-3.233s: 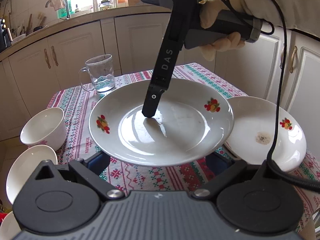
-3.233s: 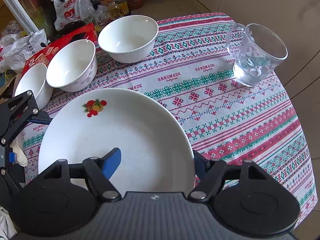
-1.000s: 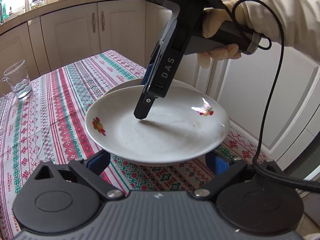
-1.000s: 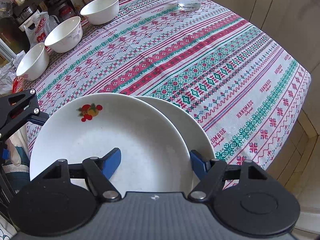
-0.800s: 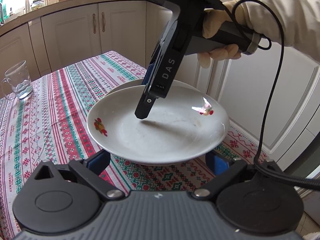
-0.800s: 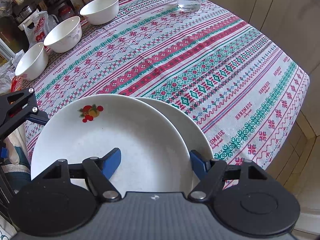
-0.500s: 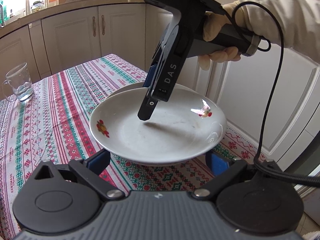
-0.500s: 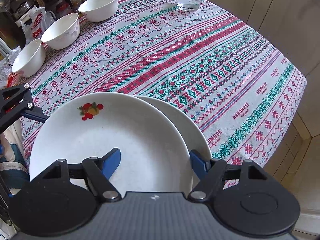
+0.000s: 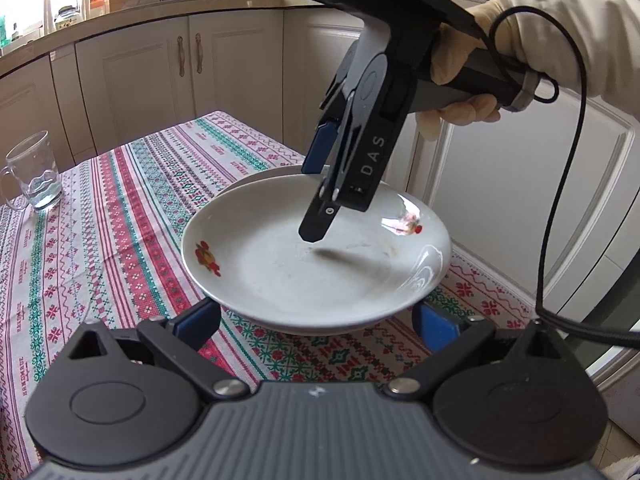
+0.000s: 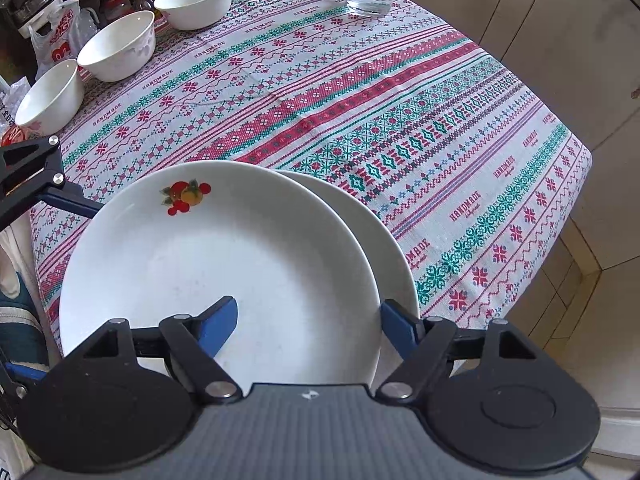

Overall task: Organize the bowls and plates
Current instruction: 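Lower the plate onto the stacked plates and open the right gripper, then move the left gripper to the pink-decal white bowl and grasp its rim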

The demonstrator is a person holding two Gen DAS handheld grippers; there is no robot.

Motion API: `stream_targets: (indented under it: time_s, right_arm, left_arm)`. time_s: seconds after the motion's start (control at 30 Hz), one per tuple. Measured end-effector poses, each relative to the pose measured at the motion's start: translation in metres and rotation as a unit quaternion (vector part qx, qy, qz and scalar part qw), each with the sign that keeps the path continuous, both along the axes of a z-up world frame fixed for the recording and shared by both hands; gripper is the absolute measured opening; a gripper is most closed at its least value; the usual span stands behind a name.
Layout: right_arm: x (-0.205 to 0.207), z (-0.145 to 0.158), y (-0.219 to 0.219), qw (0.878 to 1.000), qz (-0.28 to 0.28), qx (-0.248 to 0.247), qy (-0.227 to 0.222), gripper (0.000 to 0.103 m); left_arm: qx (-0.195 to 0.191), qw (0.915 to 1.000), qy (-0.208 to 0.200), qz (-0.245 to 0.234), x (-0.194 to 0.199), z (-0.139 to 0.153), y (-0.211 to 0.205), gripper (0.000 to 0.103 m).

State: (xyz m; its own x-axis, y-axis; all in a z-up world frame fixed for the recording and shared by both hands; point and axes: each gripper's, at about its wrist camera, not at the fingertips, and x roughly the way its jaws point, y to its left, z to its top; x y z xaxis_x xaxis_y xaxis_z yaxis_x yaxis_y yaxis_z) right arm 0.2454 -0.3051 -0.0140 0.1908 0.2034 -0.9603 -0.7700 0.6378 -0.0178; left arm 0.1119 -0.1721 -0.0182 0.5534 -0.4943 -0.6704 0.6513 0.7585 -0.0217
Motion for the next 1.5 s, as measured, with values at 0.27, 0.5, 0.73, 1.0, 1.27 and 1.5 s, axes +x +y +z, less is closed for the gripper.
stream_targets:
  time_s: [0.27,0.5,0.73,1.0,1.27,1.5]
  right_arm:
    - [0.001,0.001,-0.004,1.000,-0.013,-0.002,-0.011,0.088]
    - [-0.010,0.007,-0.009,0.999,-0.029,0.011,-0.033,0.100]
    - [-0.044,0.022,-0.016,0.989,-0.093,0.049,-0.107,0.103]
    - [-0.110,0.038,0.005,0.957,-0.158,0.105,-0.221,0.103]
    - [-0.158,0.038,0.045,0.924,-0.208,0.157,-0.280,0.103]
    - [-0.185,0.024,0.090,0.918,-0.190,0.171,-0.304,0.103]
  left_arm:
    - [0.006,0.9999,0.004,-0.009,0.007,-0.007,-0.002,0.101]
    - [0.009,0.9996,-0.009,-0.027,0.000,-0.005,0.003,0.102]
    - [0.000,0.9997,-0.019,-0.016,-0.013,0.002,0.021,0.102]
    - [0.002,0.9985,-0.040,0.038,-0.027,0.018,0.065,0.102]
    - [0.017,0.9956,-0.044,0.081,-0.044,0.023,0.115,0.102]
    - [0.032,0.9932,-0.033,0.107,-0.061,0.027,0.165,0.102]
